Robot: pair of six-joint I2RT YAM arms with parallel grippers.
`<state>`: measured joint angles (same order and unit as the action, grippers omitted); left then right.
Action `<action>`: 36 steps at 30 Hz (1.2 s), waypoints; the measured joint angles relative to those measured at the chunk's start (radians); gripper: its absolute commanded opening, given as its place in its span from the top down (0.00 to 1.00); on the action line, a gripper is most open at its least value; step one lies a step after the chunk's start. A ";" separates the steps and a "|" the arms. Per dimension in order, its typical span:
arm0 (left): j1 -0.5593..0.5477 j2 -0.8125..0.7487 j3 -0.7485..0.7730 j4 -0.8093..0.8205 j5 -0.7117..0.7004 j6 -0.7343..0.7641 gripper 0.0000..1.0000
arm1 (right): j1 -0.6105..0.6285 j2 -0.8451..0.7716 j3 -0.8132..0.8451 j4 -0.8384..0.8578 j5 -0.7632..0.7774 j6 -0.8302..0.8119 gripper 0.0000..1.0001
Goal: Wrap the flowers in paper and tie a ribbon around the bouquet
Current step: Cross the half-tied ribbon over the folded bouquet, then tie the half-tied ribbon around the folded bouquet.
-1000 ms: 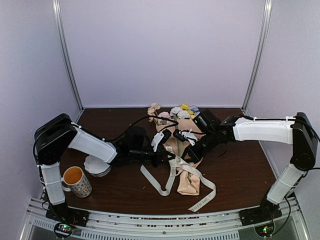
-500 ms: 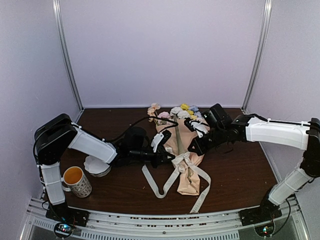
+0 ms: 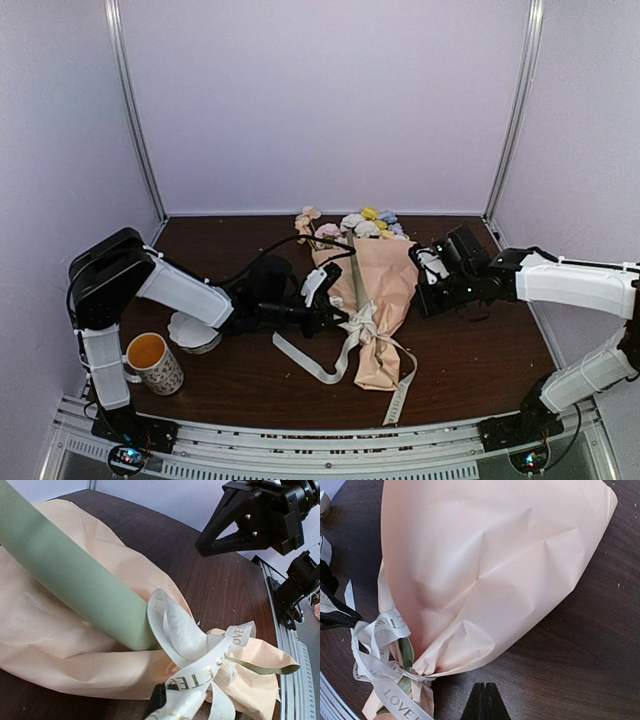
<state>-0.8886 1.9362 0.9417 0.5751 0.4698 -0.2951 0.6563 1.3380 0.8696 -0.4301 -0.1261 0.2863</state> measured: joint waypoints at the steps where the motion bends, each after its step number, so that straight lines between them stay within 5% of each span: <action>1: 0.000 0.000 0.000 0.000 0.001 0.000 1.00 | 0.000 -0.003 -0.010 0.002 -0.004 0.006 1.00; 8: 0.000 0.002 0.000 0.000 0.006 -0.001 1.00 | 0.000 -0.001 -0.051 0.122 -0.143 0.053 0.46; 13: 0.000 0.003 0.000 0.000 0.007 -0.004 1.00 | 0.008 0.044 -0.066 0.328 -0.244 0.144 0.39; 24: 0.000 0.005 0.000 0.000 0.008 -0.004 1.00 | 0.040 0.174 -0.074 0.460 -0.296 0.217 0.41; 36: 0.000 0.005 0.000 0.000 0.013 -0.006 1.00 | 0.051 0.205 -0.073 0.438 -0.241 0.223 0.88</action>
<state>-0.8886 1.9415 0.9417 0.5747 0.4828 -0.3016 0.7074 1.5429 0.7963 0.0074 -0.3676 0.5095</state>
